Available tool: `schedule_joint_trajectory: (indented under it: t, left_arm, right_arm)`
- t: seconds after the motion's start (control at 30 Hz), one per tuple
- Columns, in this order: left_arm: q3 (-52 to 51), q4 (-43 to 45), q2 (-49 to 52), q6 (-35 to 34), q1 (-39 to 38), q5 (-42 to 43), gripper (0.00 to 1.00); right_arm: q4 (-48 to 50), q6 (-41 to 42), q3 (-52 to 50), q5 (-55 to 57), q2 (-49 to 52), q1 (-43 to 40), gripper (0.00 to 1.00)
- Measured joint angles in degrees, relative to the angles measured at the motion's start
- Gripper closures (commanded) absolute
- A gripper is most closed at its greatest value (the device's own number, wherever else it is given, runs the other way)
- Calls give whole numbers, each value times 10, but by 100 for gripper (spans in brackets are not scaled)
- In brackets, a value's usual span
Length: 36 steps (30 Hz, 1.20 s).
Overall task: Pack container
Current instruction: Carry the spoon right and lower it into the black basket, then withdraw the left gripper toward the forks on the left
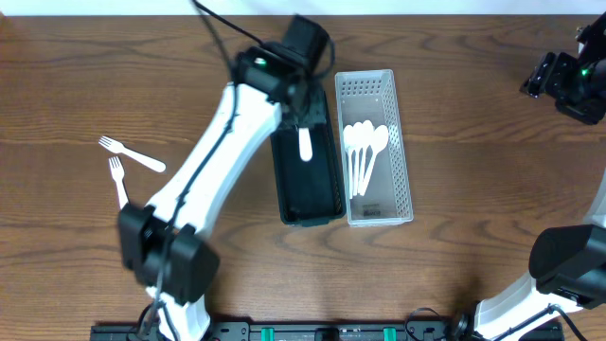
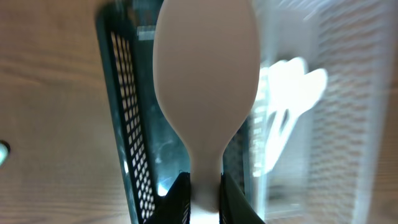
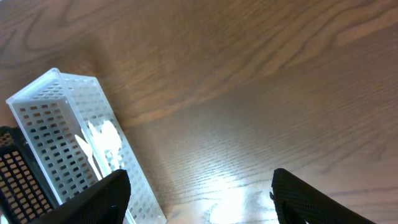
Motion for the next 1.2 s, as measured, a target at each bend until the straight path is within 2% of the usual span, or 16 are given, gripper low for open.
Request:
schedule_joint_trajectory:
  t: [0.2, 0.23, 0.27, 0.33, 0.47, 0.7, 0.77, 0.9, 0.97, 1.1, 1.2]
  left_arm:
    - [-33, -5, 87, 8, 2, -7, 93]
    - [-35, -6, 99, 8, 2, -8, 89]
    - [-35, -7, 109, 9, 2, -8, 75]
    - [-35, -7, 117, 12, 2, -9, 64]
    - [-35, -7, 116, 25, 2, -10, 58]
    - [-35, -23, 103, 57, 2, -17, 57]
    - [-35, -29, 83, 62, 2, -30, 56]
    - [-35, -44, -1, 73, 4, -82, 33]
    - [-34, -53, -61, 73, 13, -105, 26]
    - [-24, -73, -162, 70, 75, -130, 23]
    - [-18, -100, -208, 62, 173, -143, 23]
  right_arm:
    - [-5, -2, 0, 0, 0, 0, 24]
    - [-6, -2, 0, 0, 0, 0, 24]
    - [-6, -2, 0, 0, 0, 0, 24]
    - [-6, -2, 0, 0, 0, 0, 24]
    - [-7, -3, 0, 0, 0, 0, 24]
    - [-7, -4, 0, 0, 0, 0, 24]
    - [-7, -5, 0, 0, 0, 0, 24]
    - [-7, -5, 0, 0, 0, 0, 24]
    - [-9, -7, 0, 0, 0, 0, 24]
    - [-9, -9, 0, 0, 0, 0, 24]
    - [-9, -10, 0, 0, 0, 0, 24]
